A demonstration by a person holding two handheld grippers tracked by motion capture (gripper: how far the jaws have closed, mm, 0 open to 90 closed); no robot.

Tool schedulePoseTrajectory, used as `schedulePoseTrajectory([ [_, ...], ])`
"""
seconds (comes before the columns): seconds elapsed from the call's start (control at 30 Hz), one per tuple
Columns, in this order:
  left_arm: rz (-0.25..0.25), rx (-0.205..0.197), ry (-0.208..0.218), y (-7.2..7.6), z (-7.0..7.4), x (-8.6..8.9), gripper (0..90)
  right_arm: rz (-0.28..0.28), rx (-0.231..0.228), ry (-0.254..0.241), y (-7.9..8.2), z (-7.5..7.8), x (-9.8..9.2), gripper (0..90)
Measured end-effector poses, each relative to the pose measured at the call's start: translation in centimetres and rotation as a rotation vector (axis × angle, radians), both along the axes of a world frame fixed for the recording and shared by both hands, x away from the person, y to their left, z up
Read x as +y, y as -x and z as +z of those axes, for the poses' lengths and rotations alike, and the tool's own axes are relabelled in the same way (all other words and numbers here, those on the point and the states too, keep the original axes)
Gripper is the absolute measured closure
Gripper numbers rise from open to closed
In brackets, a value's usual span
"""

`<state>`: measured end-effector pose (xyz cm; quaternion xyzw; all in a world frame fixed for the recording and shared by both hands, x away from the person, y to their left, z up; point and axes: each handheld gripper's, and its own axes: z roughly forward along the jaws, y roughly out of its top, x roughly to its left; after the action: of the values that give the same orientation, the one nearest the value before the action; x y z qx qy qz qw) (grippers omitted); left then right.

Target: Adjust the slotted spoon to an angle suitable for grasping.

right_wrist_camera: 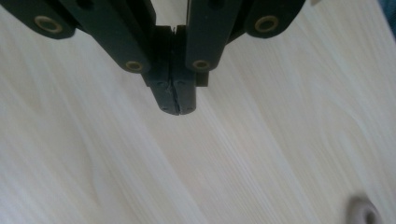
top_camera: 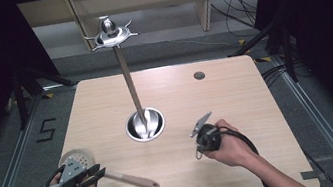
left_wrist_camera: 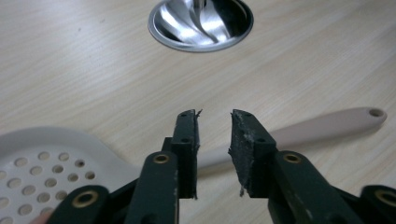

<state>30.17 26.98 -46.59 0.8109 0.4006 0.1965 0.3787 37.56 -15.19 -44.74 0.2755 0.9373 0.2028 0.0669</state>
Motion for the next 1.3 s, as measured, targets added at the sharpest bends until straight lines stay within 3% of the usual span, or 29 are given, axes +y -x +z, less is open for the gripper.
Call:
schedulePoseTrajectory([
  [0.03,-0.02,0.012,-0.055,-0.1,0.0,0.3,75.3,-0.02,-0.005,-0.006,0.2,-0.5,-0.8,90.0],
  [0.1,-0.004,0.034,-0.035,-0.2,-0.2,-0.1,79.1,-0.059,-0.014,-0.014,0.5,-1.4,-2.5,90.0],
  [0.2,-0.015,0.076,-0.079,-0.2,-0.5,-0.6,83.5,-0.118,-0.011,-0.032,0.8,-1.6,-4.3,90.0],
  [0.3,-0.082,0.13,-0.119,0.3,-0.6,-1.2,86.6,-0.156,-0.031,-0.066,1.1,-1.2,-5.6,90.0],
  [0.33,-0.082,0.13,-0.119,0.3,-0.6,-1.2,87.7,-0.156,-0.031,-0.066,1.1,-1.2,-5.6,90.0],
  [0.4,-0.132,0.158,-0.121,1.0,-1.1,-2.5,88.9,-0.166,-0.051,-0.073,1.3,-0.6,-6.3,90.0],
  [0.47,-0.17,0.164,-0.137,1.3,-0.8,-3.3,89.2,-0.194,-0.059,-0.073,1.6,-0.3,-6.5,90.0],
  [0.57,-0.198,0.171,-0.138,1.6,-0.7,-4.5,89.3,-0.184,-0.051,-0.069,1.7,-0.5,-6.6,90.0],
  [0.6,-0.256,0.182,-0.173,1.6,-0.6,-5.7,89.3,-0.191,-0.04,-0.072,1.7,-0.6,-6.6,90.0],
  [0.63,-0.281,0.195,-0.19,1.6,-0.6,-6.3,89.3,-0.184,-0.044,-0.065,1.7,-0.7,-6.7,90.0],
  [0.67,-0.281,0.195,-0.19,1.6,-0.6,-6.3,89.4,-0.196,-0.032,-0.06,1.8,-0.7,-6.7,90.0],
  [0.77,-0.36,0.244,-0.274,1.2,-0.8,-8.5,89.4,-0.198,-0.037,-0.067,1.6,-1.0,-7.0,90.0],
  [0.8,-0.373,0.252,-0.294,1.2,-1.0,-8.9,89.4,-0.218,-0.014,-0.065,1.8,-1.0,-7.0,90.0],
  [0.93,-0.399,0.272,-0.319,1.1,-1.5,-10.1,89.4,-0.19,-0.025,-0.069,1.4,-1.3,-7.3,89.6],
  [0.97,-0.409,0.276,-0.328,0.9,-1.6,-10.5,89.4,-0.21,0.0,-0.07,1.6,-1.2,-7.2,89.4],
  [1.03,-0.41,0.272,-0.343,0.6,-1.6,-11.0,89.4,-0.196,-0.019,-0.077,1.4,-1.2,-7.2,88.9],
  [1.2,-0.409,0.281,-0.37,-0.5,-1.6,-11.8,89.4,-0.208,-0.014,-0.077,1.5,-1.3,-7.1,88.0],
  [1.23,-0.409,0.286,-0.351,-0.6,-1.6,-11.9,89.4,-0.205,-0.004,-0.084,1.6,-1.2,-7.1,87.8],
  [1.3,-0.41,0.277,-0.353,-1.1,-1.5,-12.1,89.4,-0.197,-0.009,-0.085,1.6,-1.2,-7.1,87.5],
])
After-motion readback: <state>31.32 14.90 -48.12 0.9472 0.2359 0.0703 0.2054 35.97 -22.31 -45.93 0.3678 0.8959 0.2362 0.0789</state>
